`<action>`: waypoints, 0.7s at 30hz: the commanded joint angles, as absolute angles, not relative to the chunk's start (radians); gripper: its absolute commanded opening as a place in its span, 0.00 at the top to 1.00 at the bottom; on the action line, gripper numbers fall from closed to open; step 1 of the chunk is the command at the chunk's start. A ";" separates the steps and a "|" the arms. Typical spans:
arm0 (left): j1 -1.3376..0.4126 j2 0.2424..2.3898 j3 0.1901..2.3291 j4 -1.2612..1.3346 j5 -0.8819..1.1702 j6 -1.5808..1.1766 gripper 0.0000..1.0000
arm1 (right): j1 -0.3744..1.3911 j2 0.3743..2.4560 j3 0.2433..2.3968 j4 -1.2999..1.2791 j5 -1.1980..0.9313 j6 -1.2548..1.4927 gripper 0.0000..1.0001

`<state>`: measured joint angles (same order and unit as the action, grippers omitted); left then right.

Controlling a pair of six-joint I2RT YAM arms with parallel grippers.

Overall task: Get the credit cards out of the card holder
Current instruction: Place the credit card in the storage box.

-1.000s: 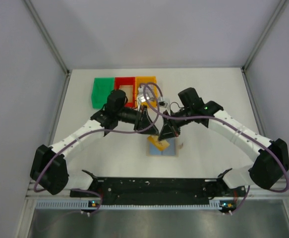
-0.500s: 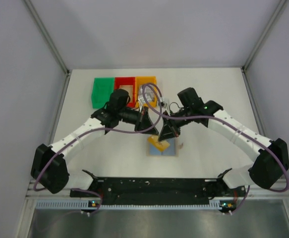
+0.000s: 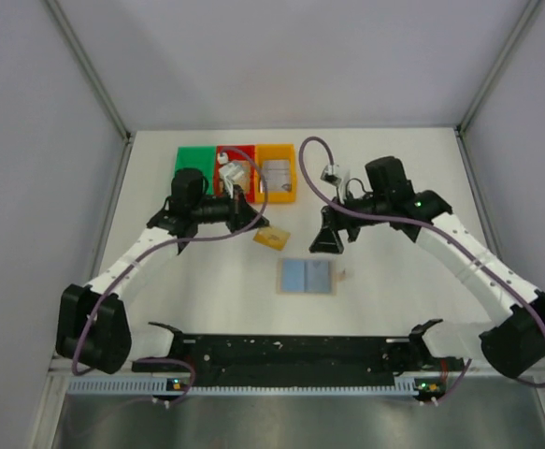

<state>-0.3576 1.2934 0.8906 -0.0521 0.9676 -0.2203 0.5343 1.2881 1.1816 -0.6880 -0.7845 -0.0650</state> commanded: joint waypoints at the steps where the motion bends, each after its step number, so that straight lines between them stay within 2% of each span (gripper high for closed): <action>1: -0.224 1.262 0.859 0.130 0.803 -0.239 1.00 | 0.509 1.154 1.122 -0.608 -0.631 -0.008 0.14; 5: -0.105 1.296 0.861 0.233 0.669 -0.278 1.00 | 0.509 1.097 1.026 -0.522 -0.575 0.069 0.07; 9: -0.066 1.374 0.883 0.345 0.586 -0.261 1.00 | 0.508 1.086 0.957 -0.469 -0.551 0.107 0.06; 21: -0.008 1.739 1.195 0.298 0.644 -0.192 1.00 | 0.509 1.086 0.954 -0.446 -0.580 0.095 0.05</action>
<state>-0.0124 1.6642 1.0901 0.2646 0.6231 -0.2249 0.5098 1.0958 0.9298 -0.4946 -0.5720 0.0990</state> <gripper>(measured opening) 0.010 0.948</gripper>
